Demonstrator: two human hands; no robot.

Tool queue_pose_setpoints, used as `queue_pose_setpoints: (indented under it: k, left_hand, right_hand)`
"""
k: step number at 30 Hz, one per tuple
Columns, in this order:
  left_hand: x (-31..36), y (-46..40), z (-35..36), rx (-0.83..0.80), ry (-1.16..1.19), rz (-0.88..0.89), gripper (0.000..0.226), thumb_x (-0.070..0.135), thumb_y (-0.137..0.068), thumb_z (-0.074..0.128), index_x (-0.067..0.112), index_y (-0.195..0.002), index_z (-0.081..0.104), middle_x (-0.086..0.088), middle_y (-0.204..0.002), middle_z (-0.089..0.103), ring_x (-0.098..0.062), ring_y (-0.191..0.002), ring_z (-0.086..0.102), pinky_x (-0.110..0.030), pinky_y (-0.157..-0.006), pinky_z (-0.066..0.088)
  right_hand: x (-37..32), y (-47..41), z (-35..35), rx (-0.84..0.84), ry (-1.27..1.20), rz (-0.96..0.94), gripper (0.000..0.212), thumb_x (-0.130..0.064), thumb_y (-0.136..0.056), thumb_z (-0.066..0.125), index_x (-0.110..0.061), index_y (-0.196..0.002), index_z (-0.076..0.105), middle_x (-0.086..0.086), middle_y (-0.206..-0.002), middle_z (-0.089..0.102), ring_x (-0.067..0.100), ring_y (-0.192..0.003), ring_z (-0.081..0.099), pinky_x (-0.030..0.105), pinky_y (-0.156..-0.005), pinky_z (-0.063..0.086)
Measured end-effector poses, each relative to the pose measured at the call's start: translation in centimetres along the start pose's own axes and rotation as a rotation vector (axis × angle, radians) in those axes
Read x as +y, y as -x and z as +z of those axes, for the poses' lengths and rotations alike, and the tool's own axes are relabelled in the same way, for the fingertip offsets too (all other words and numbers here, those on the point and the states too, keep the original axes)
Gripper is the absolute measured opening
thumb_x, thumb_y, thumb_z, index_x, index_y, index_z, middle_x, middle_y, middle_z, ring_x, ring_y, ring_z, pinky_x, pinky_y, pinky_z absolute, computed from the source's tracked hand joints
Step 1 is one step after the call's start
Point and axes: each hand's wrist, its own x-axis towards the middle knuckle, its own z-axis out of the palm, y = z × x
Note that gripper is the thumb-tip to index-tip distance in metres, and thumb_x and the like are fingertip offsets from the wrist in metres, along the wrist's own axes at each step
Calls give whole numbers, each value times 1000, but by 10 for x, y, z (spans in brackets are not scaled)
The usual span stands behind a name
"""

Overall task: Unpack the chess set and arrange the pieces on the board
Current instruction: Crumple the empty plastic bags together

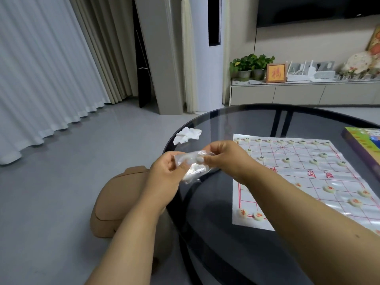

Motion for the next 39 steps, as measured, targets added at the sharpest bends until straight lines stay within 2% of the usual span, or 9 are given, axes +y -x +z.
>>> queue_pose_setpoints:
  k: [5,9,13,17,22,26,29,33,39]
  left_hand:
    - [-18,-23,-11,219,43,-19,36,3,-91,58,37,-101,54,-7,-81,73,-16,-55,66,-23,-50,52]
    - [-37,-37,-11,266,-35,-42,32,4,-92,54,33,-80,65,8,-76,68,-21,-49,65,-49,-66,58]
    - [-44,-45,-5,298,-58,-93,32,5,-94,50,29,-83,68,10,-79,66,-17,-53,66,-44,-69,59]
    - [-51,-53,-5,319,-60,-129,31,5,-93,51,28,-84,70,9,-83,68,-14,-68,68,-37,-65,60]
    - [-55,-54,-10,356,-21,-166,26,10,-94,54,28,-84,69,7,-83,68,-17,-59,69,-29,-60,57]
    - [-56,-53,-13,379,3,-181,25,11,-94,56,29,-79,64,8,-80,65,-13,-48,66,-35,-66,59]
    - [-55,-51,-18,393,8,-205,28,7,-92,56,29,-77,61,5,-83,63,-8,-46,64,-39,-69,59]
    - [-56,-49,-22,366,-18,-261,21,8,-86,57,26,-78,64,2,-85,66,-17,-71,68,-43,-79,58]
    - [-45,-50,-20,331,304,-293,11,10,-94,53,11,-92,63,-12,-90,69,-28,-84,69,-42,-76,59]
  right_hand:
    - [14,-60,11,-13,-168,50,26,-25,-94,56,-2,-104,64,9,-91,66,15,-76,59,33,-80,51]
    - [29,-122,12,66,226,38,42,-44,-95,46,-22,-131,48,0,-122,57,17,-107,54,32,-86,47]
    - [40,-168,25,-34,623,7,50,-46,-97,37,-34,-145,29,-1,-153,29,24,-139,27,43,-112,27]
    - [52,-178,35,-110,888,133,41,-47,-98,27,-38,-136,42,-2,-139,38,27,-131,30,47,-103,30]
    - [43,-162,32,-46,1036,118,33,-39,-95,47,-14,-116,54,4,-91,43,24,-115,41,34,-97,35]
    - [59,-149,22,118,653,153,41,-30,-80,71,-13,-112,52,5,-103,51,23,-91,51,30,-75,42]
    - [57,-136,14,144,409,147,24,-15,-82,67,-16,-104,56,-3,-81,54,18,-71,53,25,-60,43]
    - [28,-113,23,261,-28,25,21,6,-82,58,-14,-75,60,2,-65,55,13,-55,51,20,-48,47]
    - [-13,-72,58,85,67,-131,25,6,-81,54,-10,-84,73,-4,-79,55,12,-71,58,33,-76,53]
